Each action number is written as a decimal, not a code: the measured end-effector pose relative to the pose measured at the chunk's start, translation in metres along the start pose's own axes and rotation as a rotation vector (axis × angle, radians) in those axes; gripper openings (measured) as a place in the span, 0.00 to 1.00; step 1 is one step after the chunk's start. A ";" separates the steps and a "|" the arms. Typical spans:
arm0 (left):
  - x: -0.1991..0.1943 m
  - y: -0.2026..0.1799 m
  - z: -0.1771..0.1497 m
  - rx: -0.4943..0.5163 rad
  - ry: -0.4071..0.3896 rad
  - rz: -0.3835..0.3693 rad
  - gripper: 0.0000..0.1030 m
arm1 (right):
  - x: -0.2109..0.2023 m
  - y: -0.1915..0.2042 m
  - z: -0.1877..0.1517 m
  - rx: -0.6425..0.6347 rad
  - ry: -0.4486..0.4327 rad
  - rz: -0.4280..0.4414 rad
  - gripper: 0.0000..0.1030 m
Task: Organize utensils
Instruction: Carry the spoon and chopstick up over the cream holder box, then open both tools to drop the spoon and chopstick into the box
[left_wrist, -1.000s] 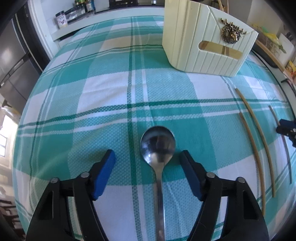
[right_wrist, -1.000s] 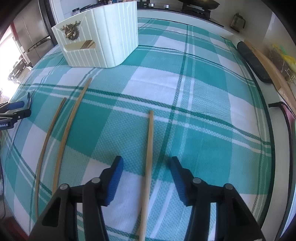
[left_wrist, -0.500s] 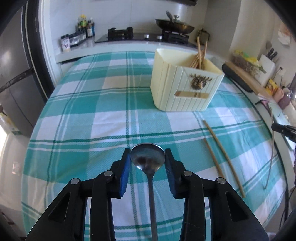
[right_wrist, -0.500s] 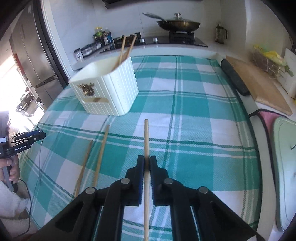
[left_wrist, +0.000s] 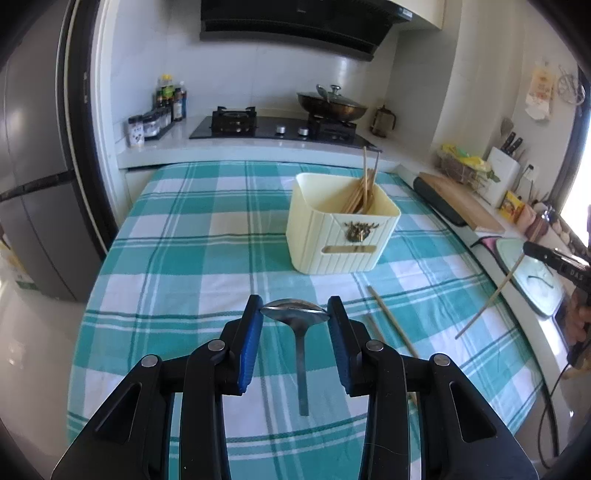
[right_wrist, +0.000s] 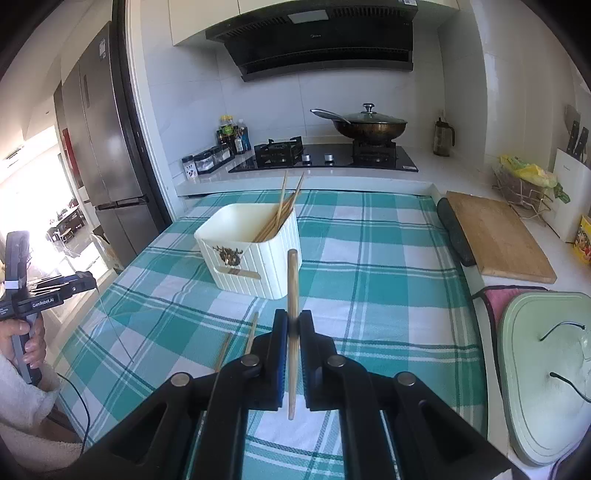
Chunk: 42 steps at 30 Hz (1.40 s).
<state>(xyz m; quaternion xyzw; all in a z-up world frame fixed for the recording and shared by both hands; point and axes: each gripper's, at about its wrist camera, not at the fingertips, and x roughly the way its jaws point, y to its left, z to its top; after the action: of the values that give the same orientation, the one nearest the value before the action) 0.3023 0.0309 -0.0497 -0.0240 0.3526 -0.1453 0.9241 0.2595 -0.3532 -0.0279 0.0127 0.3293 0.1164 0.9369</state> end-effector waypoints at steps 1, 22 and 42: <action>-0.001 0.000 0.004 0.004 -0.004 0.002 0.35 | 0.001 0.001 0.004 -0.002 -0.006 0.000 0.06; 0.019 -0.031 0.194 -0.027 -0.366 0.035 0.35 | 0.032 0.054 0.173 -0.116 -0.367 0.056 0.06; 0.166 -0.019 0.153 -0.083 0.079 0.023 0.61 | 0.210 0.044 0.135 -0.010 0.061 0.148 0.43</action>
<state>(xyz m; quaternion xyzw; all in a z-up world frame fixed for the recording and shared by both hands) 0.5155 -0.0434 -0.0393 -0.0522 0.3946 -0.1206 0.9094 0.4923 -0.2553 -0.0465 0.0285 0.3553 0.1873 0.9154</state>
